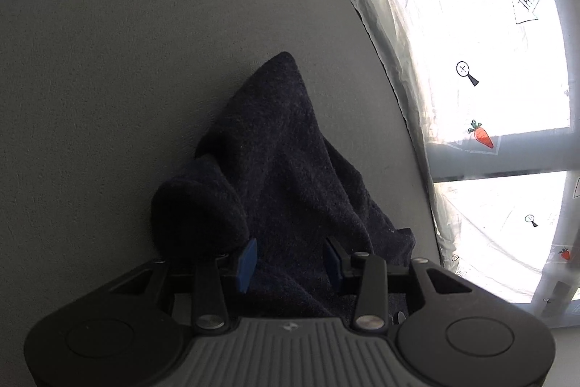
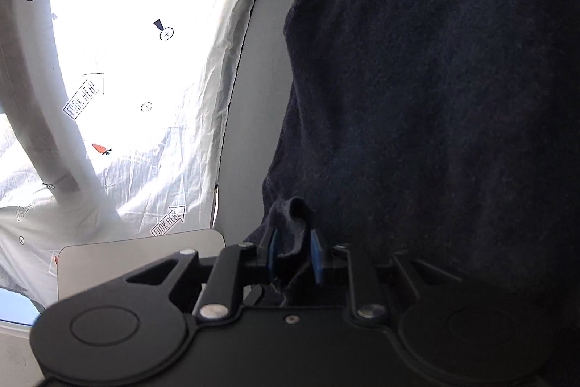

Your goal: Fold clothes

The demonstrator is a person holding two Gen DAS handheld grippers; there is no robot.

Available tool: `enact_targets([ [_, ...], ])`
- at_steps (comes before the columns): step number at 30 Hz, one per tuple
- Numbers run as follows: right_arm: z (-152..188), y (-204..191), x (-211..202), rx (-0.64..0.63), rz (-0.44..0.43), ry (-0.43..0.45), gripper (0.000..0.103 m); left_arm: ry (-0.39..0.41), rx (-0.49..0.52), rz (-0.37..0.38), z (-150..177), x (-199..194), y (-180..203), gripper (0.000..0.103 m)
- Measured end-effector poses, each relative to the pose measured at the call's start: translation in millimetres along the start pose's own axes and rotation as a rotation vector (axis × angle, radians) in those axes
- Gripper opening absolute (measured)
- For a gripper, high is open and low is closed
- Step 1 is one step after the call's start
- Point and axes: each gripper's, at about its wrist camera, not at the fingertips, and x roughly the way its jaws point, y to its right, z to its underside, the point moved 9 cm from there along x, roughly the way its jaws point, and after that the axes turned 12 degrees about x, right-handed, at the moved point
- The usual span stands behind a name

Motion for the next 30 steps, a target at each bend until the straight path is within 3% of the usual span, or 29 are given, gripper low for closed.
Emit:
enact_targets([
  [4, 6, 4, 26, 0.033, 0.04, -0.035, 0.037, 0.003, 0.01, 0.013, 0, 0, 1, 0.042],
  [6, 13, 1, 35, 0.02, 0.045, -0.056, 0.038, 0.002, 0.016, 0.015, 0, 1, 2, 0.042],
  [7, 15, -1, 37, 0.006, 0.042, -0.056, 0.035, 0.0, 0.013, 0.017, -1, 1, 3, 0.042],
  [9, 20, -11, 41, -0.05, 0.023, -0.049, 0.008, -0.005, 0.007, 0.019, -2, 1, 3, 0.043],
  [12, 27, -24, 39, -0.108, 0.007, -0.038, 0.005, -0.004, 0.013, -0.002, -2, 0, 5, 0.043],
  [16, 46, -46, 23, -0.245, -0.022, -0.037, 0.004, 0.031, 0.159, -0.081, 6, -11, 30, 0.046],
  [19, 59, -57, 1, -0.341, -0.034, -0.015, 0.004, 0.058, 0.252, -0.095, 21, -21, 57, 0.056],
  [22, 61, -61, -30, -0.383, -0.053, 0.021, 0.004, 0.079, 0.274, -0.07, 43, -29, 78, 0.057],
  [25, 54, -60, -67, -0.414, -0.058, 0.057, 0.004, 0.09, 0.289, -0.078, 78, -33, 98, 0.057],
  [30, 32, -39, -141, -0.381, -0.056, 0.089, 0.004, 0.039, 0.306, -0.15, 151, -28, 115, 0.058],
])
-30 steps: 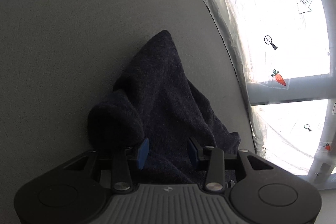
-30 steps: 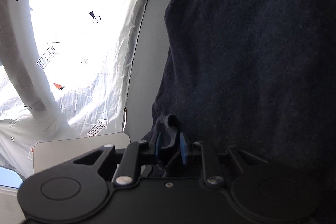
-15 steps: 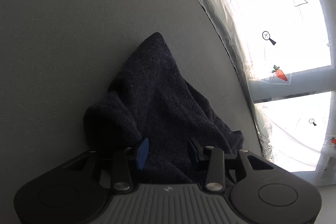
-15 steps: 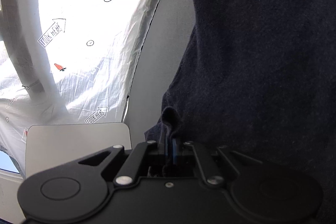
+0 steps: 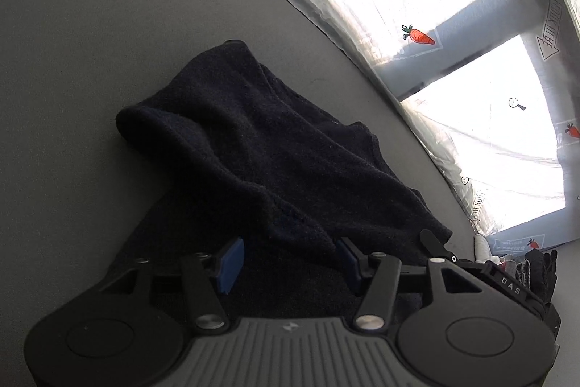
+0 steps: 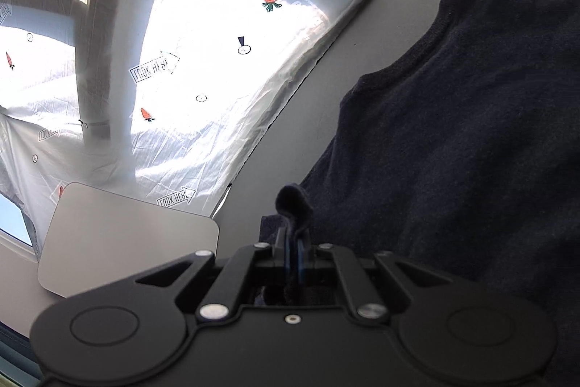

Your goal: Fold clothes

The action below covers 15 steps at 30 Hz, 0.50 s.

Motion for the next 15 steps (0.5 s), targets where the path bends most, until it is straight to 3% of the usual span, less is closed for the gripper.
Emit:
enact_targets([
  [4, -38, 26, -30, 0.026, 0.022, -0.001, 0.004, -0.068, -0.028, -0.074, 52, 10, 18, 0.058],
  [11, -77, 76, -87, 0.009, 0.044, -0.041, 0.004, -0.104, -0.062, -0.187, 121, 27, 46, 0.067],
  [15, -96, 92, -96, 0.006, 0.057, -0.06, 0.004, -0.053, -0.026, -0.271, 137, 33, 61, 0.082],
])
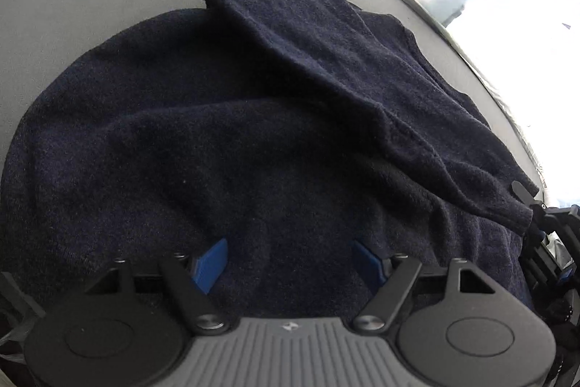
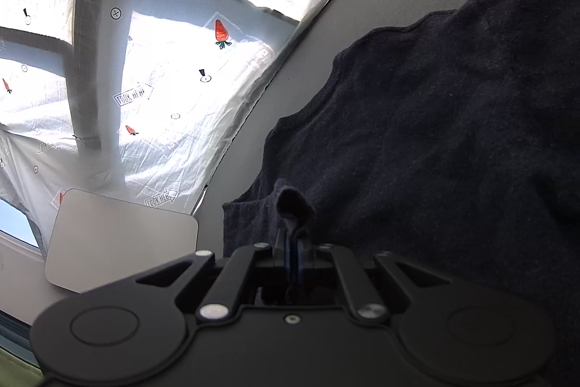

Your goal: Fold clothes

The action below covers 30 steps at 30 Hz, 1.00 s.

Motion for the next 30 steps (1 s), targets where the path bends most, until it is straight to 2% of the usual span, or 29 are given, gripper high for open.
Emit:
enact_targets([
  [4, -16, 14, -5, -0.009, 0.021, -0.026, 0.004, 0.041, -0.041, -0.01, 2, 5, 5, 0.102],
  [9, -37, 25, -4, -0.042, 0.042, -0.061, 0.004, 0.058, -0.045, -0.127, -2, 13, 19, 0.103],
  [17, -69, 12, 1, -0.137, 0.024, -0.062, 0.004, 0.007, 0.146, -0.384, 5, 25, 33, 0.103],
  [22, -84, -5, -10, -0.219, -0.012, -0.028, 0.004, 0.012, 0.12, -0.387, 8, 22, 27, 0.103],
  [30, -112, -18, -44, -0.357, 0.007, 0.09, 0.004, -0.003, 0.113, -0.392, 7, 18, 24, 0.103],
])
